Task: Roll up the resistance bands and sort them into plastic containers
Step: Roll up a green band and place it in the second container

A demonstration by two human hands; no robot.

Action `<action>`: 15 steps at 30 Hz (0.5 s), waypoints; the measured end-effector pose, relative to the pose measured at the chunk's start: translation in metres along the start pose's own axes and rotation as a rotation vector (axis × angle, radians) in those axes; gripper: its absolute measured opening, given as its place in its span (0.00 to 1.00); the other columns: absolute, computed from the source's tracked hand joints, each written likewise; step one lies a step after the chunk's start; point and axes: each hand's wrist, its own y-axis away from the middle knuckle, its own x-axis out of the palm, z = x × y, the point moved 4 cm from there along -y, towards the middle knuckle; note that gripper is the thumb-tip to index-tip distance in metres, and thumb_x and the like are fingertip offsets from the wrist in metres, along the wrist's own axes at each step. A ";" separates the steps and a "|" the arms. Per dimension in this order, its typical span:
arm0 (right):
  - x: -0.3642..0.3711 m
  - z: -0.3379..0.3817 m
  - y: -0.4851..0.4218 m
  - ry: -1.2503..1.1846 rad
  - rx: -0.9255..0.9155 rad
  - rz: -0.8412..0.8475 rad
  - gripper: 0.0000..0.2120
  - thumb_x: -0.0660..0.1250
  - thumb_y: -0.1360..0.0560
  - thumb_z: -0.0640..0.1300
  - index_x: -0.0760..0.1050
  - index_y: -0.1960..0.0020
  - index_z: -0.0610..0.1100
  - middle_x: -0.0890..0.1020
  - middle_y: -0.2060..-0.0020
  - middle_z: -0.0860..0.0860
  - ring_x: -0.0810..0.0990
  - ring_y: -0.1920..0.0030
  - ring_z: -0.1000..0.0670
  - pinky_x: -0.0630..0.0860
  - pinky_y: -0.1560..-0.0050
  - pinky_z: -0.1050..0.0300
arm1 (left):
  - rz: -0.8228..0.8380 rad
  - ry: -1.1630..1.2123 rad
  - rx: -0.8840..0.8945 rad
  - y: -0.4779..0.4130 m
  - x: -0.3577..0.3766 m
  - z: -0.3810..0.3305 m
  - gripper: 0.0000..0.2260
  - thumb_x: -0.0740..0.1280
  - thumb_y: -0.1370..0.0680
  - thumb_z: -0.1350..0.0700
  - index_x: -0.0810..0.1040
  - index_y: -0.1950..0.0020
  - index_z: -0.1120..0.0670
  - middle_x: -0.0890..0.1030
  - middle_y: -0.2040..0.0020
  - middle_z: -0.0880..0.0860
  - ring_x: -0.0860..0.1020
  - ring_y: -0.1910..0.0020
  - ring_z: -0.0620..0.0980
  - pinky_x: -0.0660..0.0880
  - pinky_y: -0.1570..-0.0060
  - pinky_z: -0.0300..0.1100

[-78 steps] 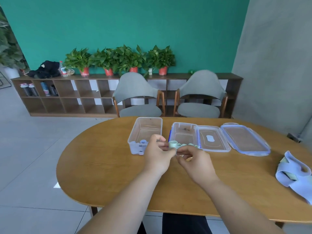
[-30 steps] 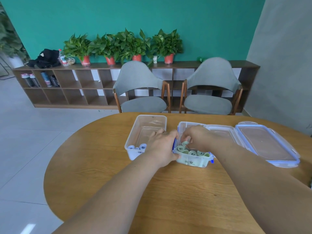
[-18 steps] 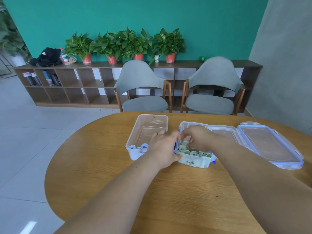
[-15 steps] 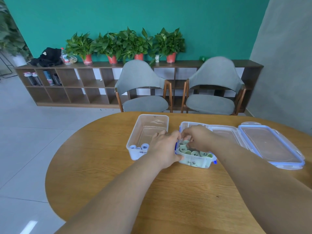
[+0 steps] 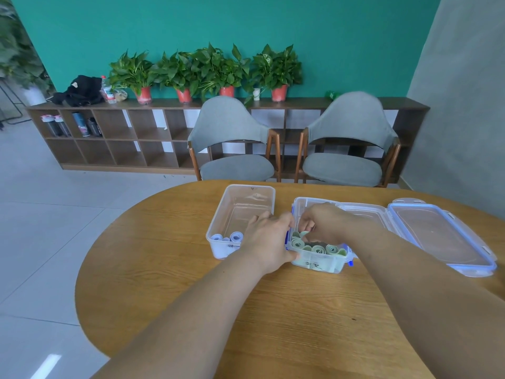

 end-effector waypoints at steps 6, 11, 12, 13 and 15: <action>0.002 -0.002 -0.001 0.029 -0.001 0.007 0.12 0.74 0.22 0.48 0.84 0.39 0.51 0.82 0.52 0.59 0.80 0.51 0.56 0.77 0.46 0.60 | -0.001 0.009 0.001 0.001 0.000 0.000 0.26 0.79 0.29 0.40 0.70 0.37 0.42 0.81 0.42 0.43 0.71 0.38 0.50 0.69 0.36 0.51; 0.003 0.000 0.003 0.049 0.003 -0.009 0.12 0.73 0.23 0.47 0.84 0.40 0.52 0.84 0.48 0.57 0.80 0.47 0.54 0.79 0.42 0.55 | -0.002 0.016 0.002 0.001 0.000 -0.001 0.26 0.79 0.29 0.40 0.70 0.37 0.43 0.81 0.42 0.43 0.71 0.38 0.50 0.69 0.36 0.50; 0.002 0.000 0.003 0.047 0.011 -0.014 0.12 0.73 0.23 0.47 0.84 0.40 0.53 0.83 0.49 0.57 0.80 0.48 0.54 0.79 0.43 0.56 | -0.001 0.016 0.001 0.001 -0.001 0.000 0.26 0.79 0.29 0.40 0.70 0.38 0.43 0.81 0.42 0.43 0.71 0.38 0.50 0.69 0.36 0.50; 0.002 0.000 0.002 0.049 0.028 -0.020 0.11 0.73 0.24 0.47 0.84 0.41 0.53 0.84 0.49 0.57 0.80 0.48 0.54 0.79 0.44 0.56 | -0.001 0.017 -0.001 0.001 0.000 0.000 0.26 0.79 0.29 0.40 0.70 0.38 0.43 0.81 0.42 0.44 0.71 0.38 0.50 0.69 0.36 0.50; 0.001 0.000 0.002 0.085 0.083 -0.055 0.09 0.71 0.25 0.49 0.84 0.45 0.52 0.84 0.50 0.55 0.81 0.48 0.51 0.80 0.46 0.55 | 0.000 0.021 -0.003 0.002 -0.001 -0.001 0.25 0.79 0.28 0.41 0.71 0.37 0.43 0.81 0.41 0.44 0.70 0.38 0.50 0.69 0.36 0.50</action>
